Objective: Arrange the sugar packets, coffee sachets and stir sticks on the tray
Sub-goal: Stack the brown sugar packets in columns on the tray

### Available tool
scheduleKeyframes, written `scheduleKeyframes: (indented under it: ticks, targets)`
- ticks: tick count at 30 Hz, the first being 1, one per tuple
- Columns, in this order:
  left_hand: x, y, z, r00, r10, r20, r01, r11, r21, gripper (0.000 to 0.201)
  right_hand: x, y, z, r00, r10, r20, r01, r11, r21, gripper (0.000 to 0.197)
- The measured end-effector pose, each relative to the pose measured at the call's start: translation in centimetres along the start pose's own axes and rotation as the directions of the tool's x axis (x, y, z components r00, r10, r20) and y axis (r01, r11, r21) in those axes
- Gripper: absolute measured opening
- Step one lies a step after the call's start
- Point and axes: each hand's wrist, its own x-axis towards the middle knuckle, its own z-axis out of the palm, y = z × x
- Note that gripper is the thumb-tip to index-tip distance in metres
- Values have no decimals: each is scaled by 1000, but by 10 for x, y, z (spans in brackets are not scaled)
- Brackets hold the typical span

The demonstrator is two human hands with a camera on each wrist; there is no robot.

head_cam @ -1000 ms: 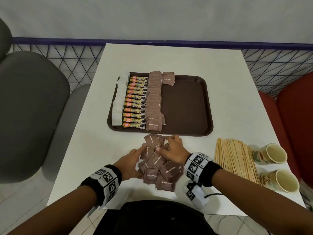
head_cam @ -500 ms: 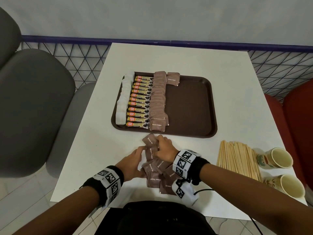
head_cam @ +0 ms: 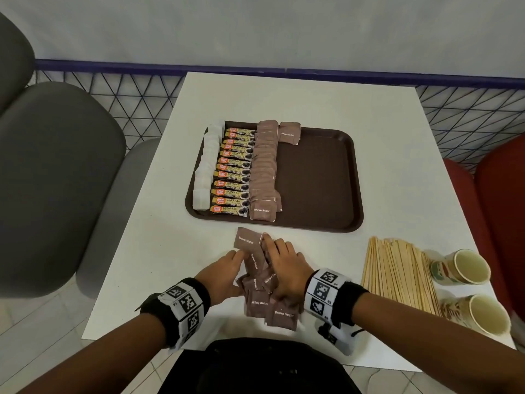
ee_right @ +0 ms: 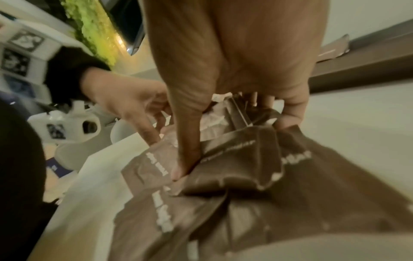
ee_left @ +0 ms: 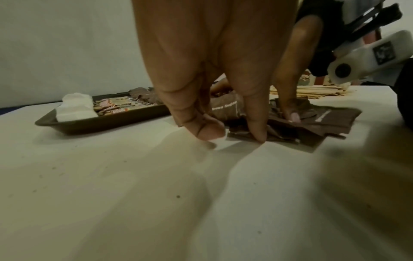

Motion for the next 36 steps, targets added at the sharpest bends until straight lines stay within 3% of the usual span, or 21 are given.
scheduleKeyframes:
  ticks: [8, 10, 13, 15, 19, 23, 26, 29, 32, 36]
  targets:
    - [1, 8, 6, 997, 50, -52, -52, 998, -30, 50, 9, 4, -3, 1000, 13, -16, -7, 956, 295, 71]
    - [2, 8, 6, 997, 39, -68, -42, 998, -39, 50, 10, 2, -5, 1000, -11, 0, 10, 931, 365, 70]
    - [8, 7, 5, 995, 23, -100, -29, 998, -63, 48, 9, -1, -7, 994, -91, 66, 43, 850, 526, 93]
    - [11, 9, 5, 994, 27, -102, -36, 995, -91, 43, 11, -1, -6, 993, -106, 58, 58, 841, 538, 98]
    - [10, 4, -3, 992, 65, -112, -81, 986, -143, 33, 14, 4, -6, 995, -91, 31, 56, 807, 587, 77]
    - [15, -10, -28, 949, 81, -306, -110, 991, -78, 23, 14, 15, -13, 997, -67, 22, 38, 770, 637, 58]
    - [26, -16, -34, 919, 110, -377, -119, 993, 0, 31, 12, 21, -15, 998, -64, 22, 33, 746, 665, 55]
    - [39, -16, -29, 965, -3, -264, 6, 1000, 13, 47, 12, 26, -16, 997, -72, 20, 41, 746, 665, 55]
    - [43, -11, -21, 971, -61, -230, 56, 998, -27, 58, 11, 31, -13, 999, -45, -5, 37, 734, 678, 56]
    - [45, -6, -13, 975, -88, -203, 102, 993, 56, 72, 10, 33, -10, 1000, -4, -22, 19, 724, 689, 54]
